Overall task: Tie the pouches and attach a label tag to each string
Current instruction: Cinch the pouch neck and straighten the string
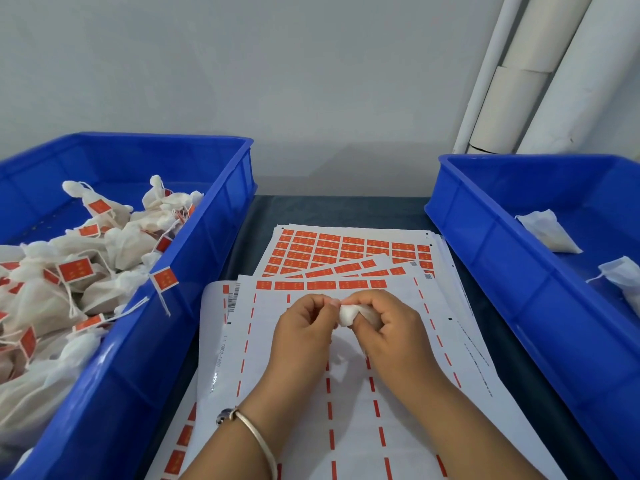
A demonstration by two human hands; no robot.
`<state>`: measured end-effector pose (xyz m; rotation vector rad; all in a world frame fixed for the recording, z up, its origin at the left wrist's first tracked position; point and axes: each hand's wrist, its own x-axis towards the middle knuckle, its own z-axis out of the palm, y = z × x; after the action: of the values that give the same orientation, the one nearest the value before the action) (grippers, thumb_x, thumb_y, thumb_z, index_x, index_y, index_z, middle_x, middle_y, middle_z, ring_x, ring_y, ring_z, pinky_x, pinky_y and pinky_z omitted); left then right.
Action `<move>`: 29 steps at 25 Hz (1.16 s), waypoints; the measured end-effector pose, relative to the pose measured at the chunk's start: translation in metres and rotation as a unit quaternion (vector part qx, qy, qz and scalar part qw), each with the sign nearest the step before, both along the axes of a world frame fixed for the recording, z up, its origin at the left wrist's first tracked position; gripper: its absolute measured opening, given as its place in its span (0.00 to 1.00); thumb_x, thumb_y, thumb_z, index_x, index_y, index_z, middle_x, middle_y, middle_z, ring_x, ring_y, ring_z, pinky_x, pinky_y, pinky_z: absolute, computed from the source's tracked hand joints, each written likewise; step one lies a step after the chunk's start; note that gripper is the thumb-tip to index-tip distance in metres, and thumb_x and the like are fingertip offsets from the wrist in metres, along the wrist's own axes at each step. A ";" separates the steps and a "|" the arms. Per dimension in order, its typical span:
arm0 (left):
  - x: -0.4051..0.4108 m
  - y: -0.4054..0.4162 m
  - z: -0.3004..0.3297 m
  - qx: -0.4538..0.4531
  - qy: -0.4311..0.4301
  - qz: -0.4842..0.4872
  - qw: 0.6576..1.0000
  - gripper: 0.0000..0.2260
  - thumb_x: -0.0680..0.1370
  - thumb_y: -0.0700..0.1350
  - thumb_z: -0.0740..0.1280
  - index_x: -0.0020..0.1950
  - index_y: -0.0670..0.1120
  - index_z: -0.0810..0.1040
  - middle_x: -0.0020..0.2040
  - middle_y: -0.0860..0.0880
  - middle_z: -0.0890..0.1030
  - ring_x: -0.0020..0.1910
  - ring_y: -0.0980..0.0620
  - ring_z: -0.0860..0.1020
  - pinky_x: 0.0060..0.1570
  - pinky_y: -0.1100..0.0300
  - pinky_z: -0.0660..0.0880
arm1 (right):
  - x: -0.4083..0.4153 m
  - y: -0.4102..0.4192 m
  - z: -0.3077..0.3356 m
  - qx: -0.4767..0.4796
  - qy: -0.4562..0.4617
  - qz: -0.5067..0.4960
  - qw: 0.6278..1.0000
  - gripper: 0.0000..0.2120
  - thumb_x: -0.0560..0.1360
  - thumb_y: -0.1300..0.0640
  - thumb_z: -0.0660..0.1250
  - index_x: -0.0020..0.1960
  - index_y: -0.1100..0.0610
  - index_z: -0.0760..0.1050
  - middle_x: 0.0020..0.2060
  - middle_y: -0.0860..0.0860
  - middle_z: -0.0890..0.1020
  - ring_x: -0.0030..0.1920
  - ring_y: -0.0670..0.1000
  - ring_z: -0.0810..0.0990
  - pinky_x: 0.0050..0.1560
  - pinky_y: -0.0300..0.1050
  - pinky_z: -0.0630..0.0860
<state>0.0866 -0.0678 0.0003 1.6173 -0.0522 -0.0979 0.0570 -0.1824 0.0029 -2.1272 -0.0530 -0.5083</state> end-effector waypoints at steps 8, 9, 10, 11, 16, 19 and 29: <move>-0.004 0.001 0.000 0.110 -0.103 0.001 0.989 0.11 0.73 0.44 0.71 0.46 0.59 0.73 0.48 0.62 0.73 0.49 0.66 0.73 0.40 0.78 0.70 | 0.007 -0.003 0.006 0.224 0.138 -0.028 0.964 0.01 0.75 0.49 0.66 0.44 0.43 0.77 0.38 0.32 0.81 0.43 0.34 0.79 0.30 0.21 0.69; -0.004 0.001 0.000 0.133 -0.122 -0.006 0.984 0.11 0.73 0.46 0.71 0.45 0.61 0.72 0.49 0.63 0.72 0.50 0.68 0.71 0.41 0.79 0.69 | 0.007 -0.003 0.006 0.232 0.149 -0.020 0.961 0.01 0.74 0.48 0.67 0.45 0.43 0.77 0.39 0.33 0.81 0.43 0.35 0.79 0.30 0.22 0.70; -0.003 0.000 0.000 0.145 -0.134 -0.006 0.980 0.11 0.73 0.47 0.71 0.43 0.62 0.72 0.48 0.63 0.71 0.50 0.70 0.69 0.42 0.80 0.68 | 0.007 -0.003 0.006 0.239 0.159 -0.014 0.958 0.01 0.74 0.48 0.67 0.45 0.43 0.77 0.41 0.34 0.81 0.44 0.37 0.80 0.32 0.24 0.71; -0.002 0.001 0.000 0.148 -0.139 -0.004 0.979 0.11 0.73 0.47 0.71 0.42 0.63 0.72 0.48 0.64 0.71 0.50 0.72 0.69 0.43 0.80 0.67 | 0.007 -0.003 0.005 0.249 0.167 -0.011 0.954 0.02 0.74 0.48 0.67 0.46 0.43 0.78 0.43 0.36 0.81 0.46 0.40 0.80 0.35 0.26 0.73; 0.002 0.003 -0.002 0.143 -0.128 -0.010 0.981 0.06 0.74 0.50 0.68 0.45 0.61 0.74 0.49 0.63 0.71 0.49 0.69 0.70 0.42 0.82 0.67 | 0.009 -0.007 0.004 0.320 0.217 0.020 0.922 0.05 0.75 0.52 0.67 0.49 0.47 0.80 0.46 0.42 0.84 0.52 0.49 0.81 0.54 0.44 0.78; 0.002 0.003 -0.002 0.146 -0.109 -0.012 0.983 0.01 0.75 0.51 0.67 0.45 0.58 0.76 0.49 0.64 0.71 0.50 0.64 0.72 0.40 0.78 0.69 | 0.008 -0.012 0.007 0.356 0.243 0.052 0.901 0.07 0.76 0.55 0.66 0.51 0.51 0.81 0.47 0.44 0.84 0.53 0.51 0.81 0.56 0.45 0.77; -0.002 0.003 0.000 0.106 -0.083 0.077 0.988 0.05 0.73 0.47 0.70 0.39 0.55 0.76 0.45 0.59 0.75 0.46 0.63 0.74 0.37 0.76 0.68 | 0.006 -0.010 0.004 0.309 0.253 0.110 0.910 0.13 0.66 0.45 0.67 0.46 0.47 0.84 0.47 0.47 0.84 0.54 0.52 0.80 0.56 0.45 0.76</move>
<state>0.0850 -0.0648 0.0006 1.8333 -0.0470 0.1553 0.0626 -0.1920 0.0067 -1.5399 0.1455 0.1656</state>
